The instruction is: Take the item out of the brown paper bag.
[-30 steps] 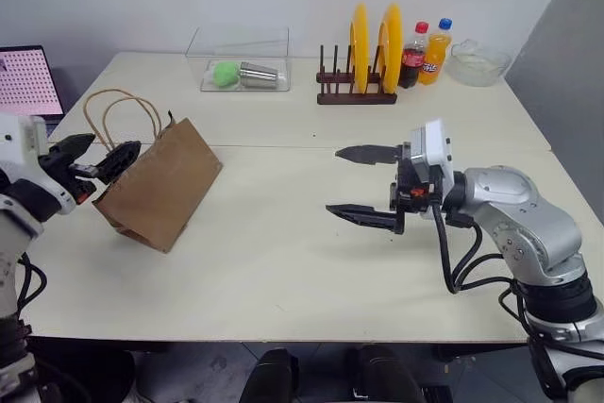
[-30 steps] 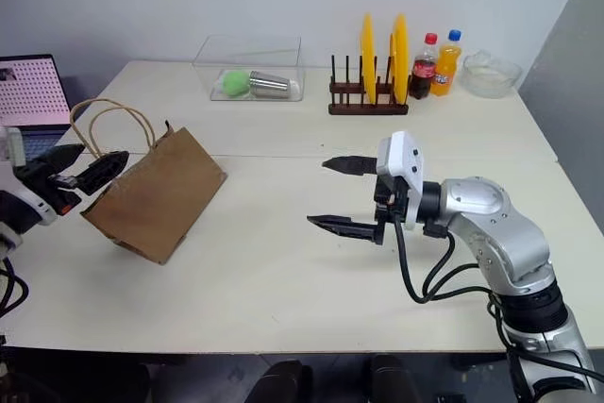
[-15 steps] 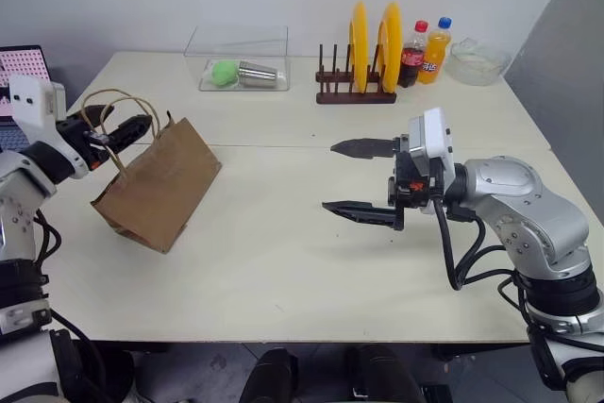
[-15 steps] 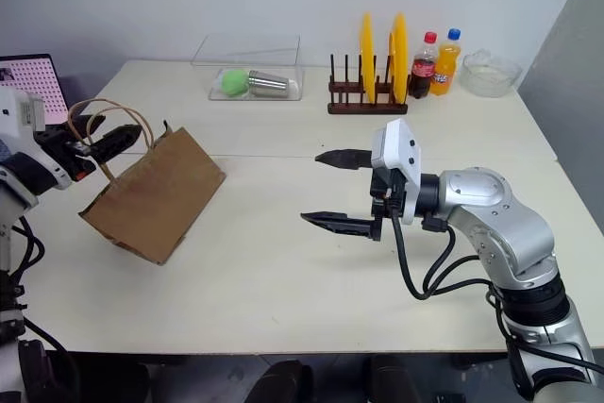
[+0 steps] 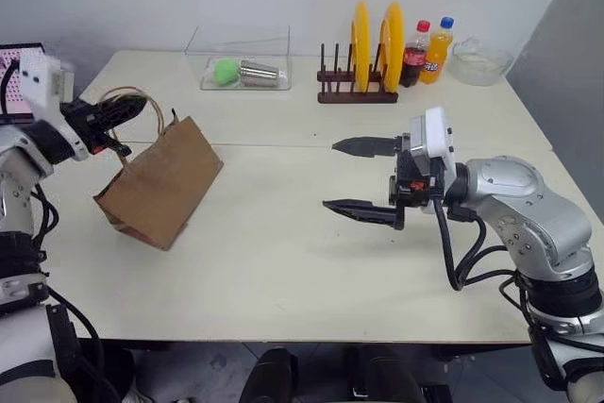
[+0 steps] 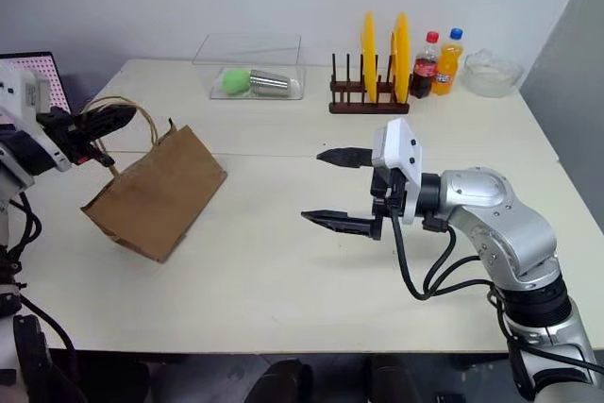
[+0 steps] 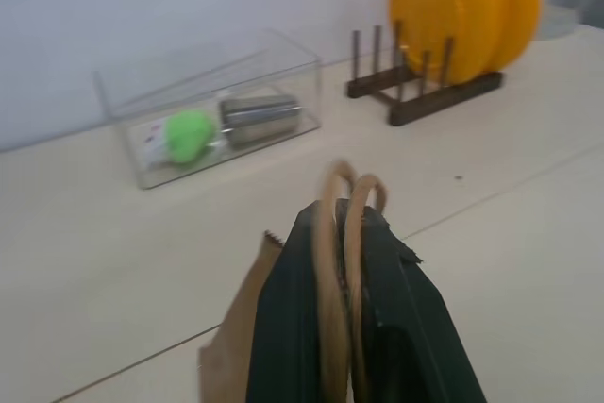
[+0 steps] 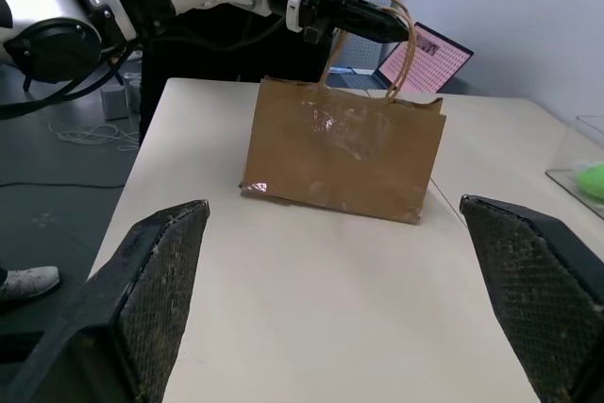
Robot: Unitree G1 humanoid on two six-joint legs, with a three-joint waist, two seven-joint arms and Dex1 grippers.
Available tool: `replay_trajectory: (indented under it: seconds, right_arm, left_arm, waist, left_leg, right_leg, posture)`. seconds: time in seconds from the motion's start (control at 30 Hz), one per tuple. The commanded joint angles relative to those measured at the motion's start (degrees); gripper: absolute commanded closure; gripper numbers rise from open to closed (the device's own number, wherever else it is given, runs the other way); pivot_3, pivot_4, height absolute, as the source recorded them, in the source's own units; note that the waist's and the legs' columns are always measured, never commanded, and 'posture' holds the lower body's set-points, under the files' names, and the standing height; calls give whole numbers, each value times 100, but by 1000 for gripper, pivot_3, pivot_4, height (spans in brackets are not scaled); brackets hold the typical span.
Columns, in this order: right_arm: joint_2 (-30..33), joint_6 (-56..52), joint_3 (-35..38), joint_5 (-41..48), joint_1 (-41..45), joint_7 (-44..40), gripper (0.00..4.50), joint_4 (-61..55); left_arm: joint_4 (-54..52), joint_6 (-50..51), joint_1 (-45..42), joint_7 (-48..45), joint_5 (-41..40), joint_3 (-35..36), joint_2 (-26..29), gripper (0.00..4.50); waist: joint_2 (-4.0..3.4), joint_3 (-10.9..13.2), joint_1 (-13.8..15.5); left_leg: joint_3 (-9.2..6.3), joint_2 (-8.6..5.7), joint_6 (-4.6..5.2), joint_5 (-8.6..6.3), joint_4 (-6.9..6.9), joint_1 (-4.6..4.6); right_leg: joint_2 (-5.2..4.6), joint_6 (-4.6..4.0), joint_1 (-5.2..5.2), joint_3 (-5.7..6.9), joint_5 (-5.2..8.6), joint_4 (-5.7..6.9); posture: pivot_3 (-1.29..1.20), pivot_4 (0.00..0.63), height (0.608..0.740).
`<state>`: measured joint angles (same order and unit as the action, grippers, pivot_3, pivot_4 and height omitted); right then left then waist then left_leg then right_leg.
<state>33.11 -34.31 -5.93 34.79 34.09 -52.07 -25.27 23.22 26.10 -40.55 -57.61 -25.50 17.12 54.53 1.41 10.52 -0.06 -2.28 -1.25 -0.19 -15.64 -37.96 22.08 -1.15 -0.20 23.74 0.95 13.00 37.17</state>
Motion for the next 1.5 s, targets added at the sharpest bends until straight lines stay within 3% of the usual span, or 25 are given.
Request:
replay_trajectory:
  seconds: [0.03, 0.27, 0.43, 0.67, 1.0, 1.2, 1.5]
  right_arm:
    - [59, 19, 187, 46, -100, 141, 0, -344]
    - [328, -119, 394, 143, -506, 320, 0, -692]
    - [604, -369, 652, 373, -892, 373, 0, -1015]
    - [807, -528, 892, 463, -1294, 632, 0, -1341]
    - [945, -676, 1139, 399, -1894, 1169, 0, -1740]
    - [922, -1210, 1422, 626, -2207, 1843, 0, -2064]
    - [952, -1534, 1763, 951, -2521, 2365, 0, -2495]
  left_arm:
    - [-133, -15, -325, -445, -27, -157, 204, 4475]
    - [-265, -81, -801, -922, -36, -615, -72, 4475]
    - [-130, -248, -1488, -1199, 49, -1058, -606, 4475]
    - [1196, -1059, -2751, -1485, 556, -1571, -1561, 4475]
    - [3389, -2695, -4046, -1360, 1205, -1718, -3104, 4475]
    - [4307, -3508, -4417, -1212, 1578, -1695, -3527, 4475]
    - [4945, -4038, -4709, -884, 2110, -1703, -3648, 4475]
  waist:
    - [0, 0, -7]
    - [2, 1, 9]
    - [8, 4, 30]
    - [13, 8, 4]
    - [18, 10, -17]
    - [21, 12, -4]
    - [26, 16, -12]
  left_leg:
    - [1, 0, 0, 0, 0, 1]
    - [0, 0, 0, 1, -12, 45]
    - [-5, -5, 1, 1, -22, 61]
    - [-6, -7, 2, 2, -28, 67]
    - [0, -7, 3, 1, -36, 73]
    - [1, -6, 3, 2, -37, 70]
    - [1, -8, 4, 1, -66, 71]
  right_leg:
    - [0, 0, 1, -1, 0, 0]
    - [1, 1, 38, 1, -1, 10]
    - [0, 2, 42, 6, -1, 8]
    - [1, 4, 43, 10, -2, 10]
    - [4, 6, 48, 6, -2, 16]
    - [4, 7, 53, 4, -1, 33]
    - [5, 34, 54, 2, 15, 62]
  posture:
    - [0, 150, 740]
    - [0, 150, 740]
    - [0, 150, 740]
    - [0, 150, 740]
    - [0, 150, 740]
    - [0, 150, 740]
    - [0, 150, 740]
